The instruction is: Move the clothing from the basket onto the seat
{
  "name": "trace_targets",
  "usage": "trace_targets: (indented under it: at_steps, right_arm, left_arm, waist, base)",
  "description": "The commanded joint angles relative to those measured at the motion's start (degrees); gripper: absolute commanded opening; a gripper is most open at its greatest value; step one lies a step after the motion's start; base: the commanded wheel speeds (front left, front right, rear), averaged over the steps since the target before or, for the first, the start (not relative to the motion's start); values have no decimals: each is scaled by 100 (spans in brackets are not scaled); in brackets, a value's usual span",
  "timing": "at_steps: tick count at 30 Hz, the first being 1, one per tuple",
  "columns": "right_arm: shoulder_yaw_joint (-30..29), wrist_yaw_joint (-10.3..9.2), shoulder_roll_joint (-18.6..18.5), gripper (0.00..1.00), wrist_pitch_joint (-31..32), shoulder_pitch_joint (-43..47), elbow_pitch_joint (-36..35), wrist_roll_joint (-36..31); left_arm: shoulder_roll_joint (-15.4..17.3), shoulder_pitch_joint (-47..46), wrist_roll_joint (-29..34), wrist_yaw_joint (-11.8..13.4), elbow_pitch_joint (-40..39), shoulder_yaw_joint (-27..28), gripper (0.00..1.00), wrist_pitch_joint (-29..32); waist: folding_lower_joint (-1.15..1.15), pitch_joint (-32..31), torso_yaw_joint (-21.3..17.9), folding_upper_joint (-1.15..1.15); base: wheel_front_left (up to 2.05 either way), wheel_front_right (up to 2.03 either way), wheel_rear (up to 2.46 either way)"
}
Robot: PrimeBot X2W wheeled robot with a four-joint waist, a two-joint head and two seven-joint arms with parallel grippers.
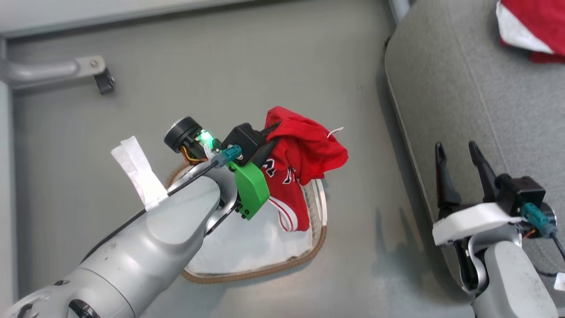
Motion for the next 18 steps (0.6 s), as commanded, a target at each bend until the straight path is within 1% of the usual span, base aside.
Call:
trace_targets:
  at_steps: [1,5,10,18]
  right_arm:
    - [-5,-6,-26,100,-28,182,59,-52]
    - [10,-6,-26,100,-28,372,171,-88]
    - [90,-6,-25,100,-28,510,239,-93]
    - [358,-6,-25,100,-28,378,295,-96]
  left_arm:
    - [38,-93,-73,-11,-89,2,0,-28]
    - [83,-236,-234,-20,-301,49,0,31]
    - [255,-539,-507,-18,-531,241,0,137]
    - [530,-976,-835,-5,-887,621,0,291]
  waist:
    - [0,-1008,361,0]
    - [0,-1438,416,0]
    - [0,-1837,448,0]
    - [0,-2035,463,0]
  base:
    - [0,0,0]
    - [0,0,0]
    - [0,0,0]
    - [0,0,0]
